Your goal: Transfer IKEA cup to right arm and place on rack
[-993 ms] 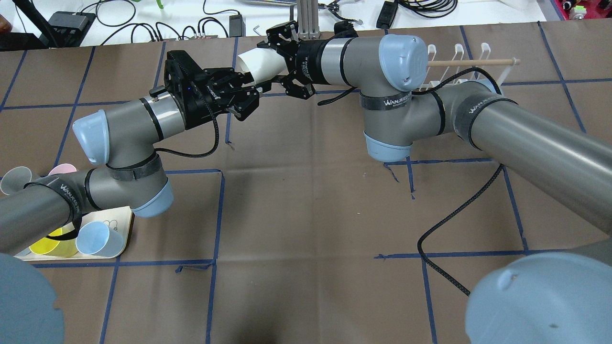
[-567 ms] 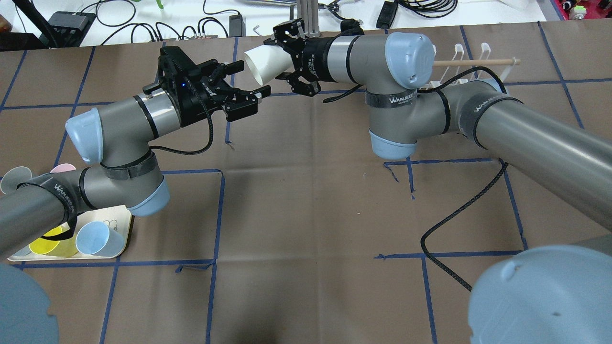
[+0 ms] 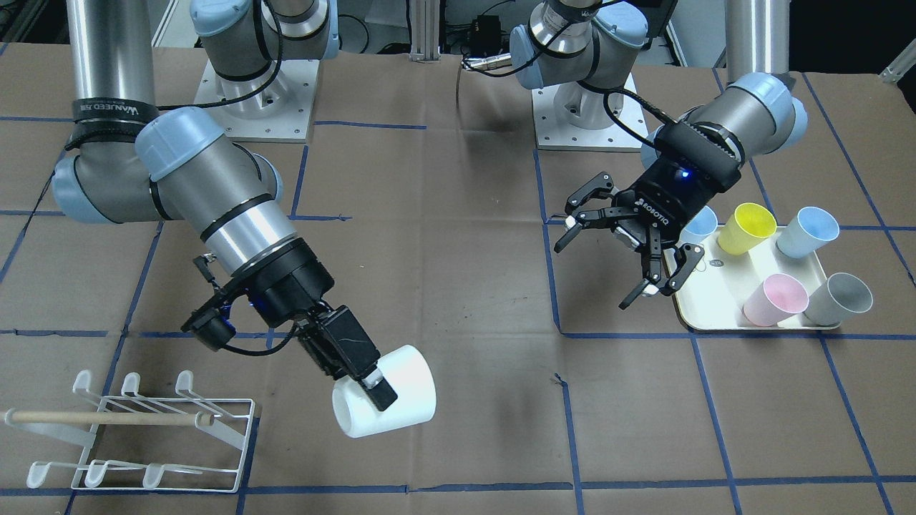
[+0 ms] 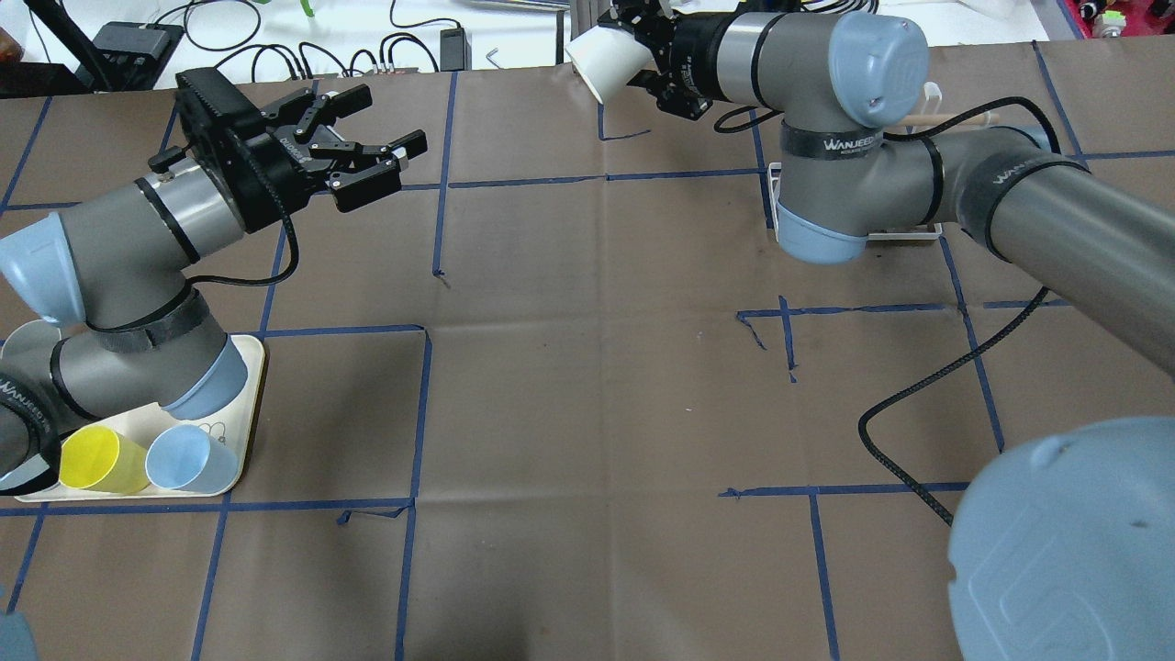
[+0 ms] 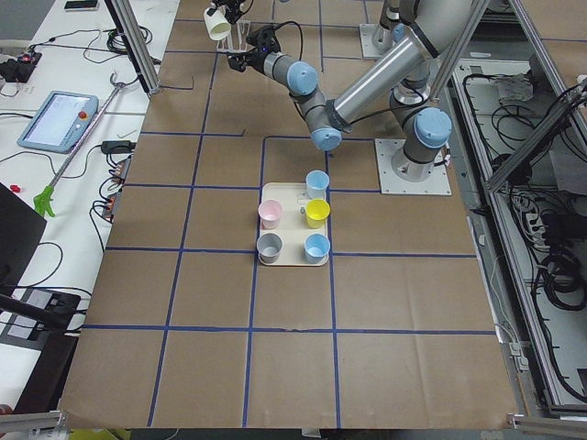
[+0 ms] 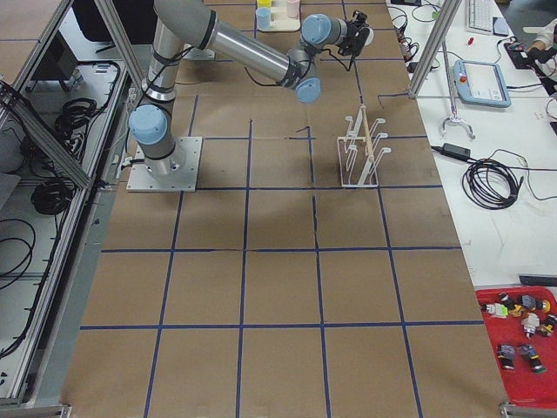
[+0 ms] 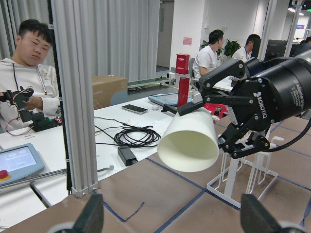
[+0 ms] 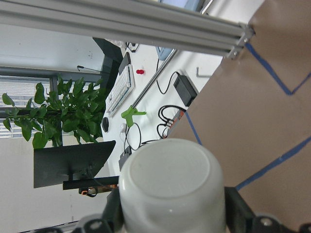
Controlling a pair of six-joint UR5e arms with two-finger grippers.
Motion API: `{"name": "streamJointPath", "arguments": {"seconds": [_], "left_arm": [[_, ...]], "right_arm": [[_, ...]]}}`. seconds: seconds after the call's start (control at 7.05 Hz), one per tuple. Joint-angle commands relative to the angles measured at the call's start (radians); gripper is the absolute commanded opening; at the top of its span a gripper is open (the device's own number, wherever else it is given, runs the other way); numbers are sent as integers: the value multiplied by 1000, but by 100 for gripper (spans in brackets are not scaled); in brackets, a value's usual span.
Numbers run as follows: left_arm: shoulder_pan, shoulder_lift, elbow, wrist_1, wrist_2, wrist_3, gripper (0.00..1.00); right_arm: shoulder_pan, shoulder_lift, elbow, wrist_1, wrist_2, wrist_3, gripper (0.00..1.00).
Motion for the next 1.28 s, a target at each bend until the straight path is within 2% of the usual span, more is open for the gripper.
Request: {"name": "streamJointPath", "arguments": {"seconds": [0.0,0.14,0.28,0.43,0.71,0.85,1.13], "left_arm": [[23,-27,16,-12,3,-4,99],[21,-41,54,-56,96,-31,99],[15,-47,129,-109,241,-103,99],[2,-57,190,-219,337,-117,99],[-67,-71,313,-429,588,-137,99],[-112,-62,368,-602,758,-178,99],[-179,-29,393,-833,900,-261,100]], "right_arm": [[-36,-4,-18,22,-161,-541,31],[-62,-10,-26,22,-222,-733,31],[-105,-21,-35,25,-231,-901,31],[-153,-27,-26,28,-229,-945,31],[-204,-10,-23,25,-228,-1023,31],[-216,22,-26,19,-226,-1074,31],[-237,63,-21,11,-229,-1106,31]]}}
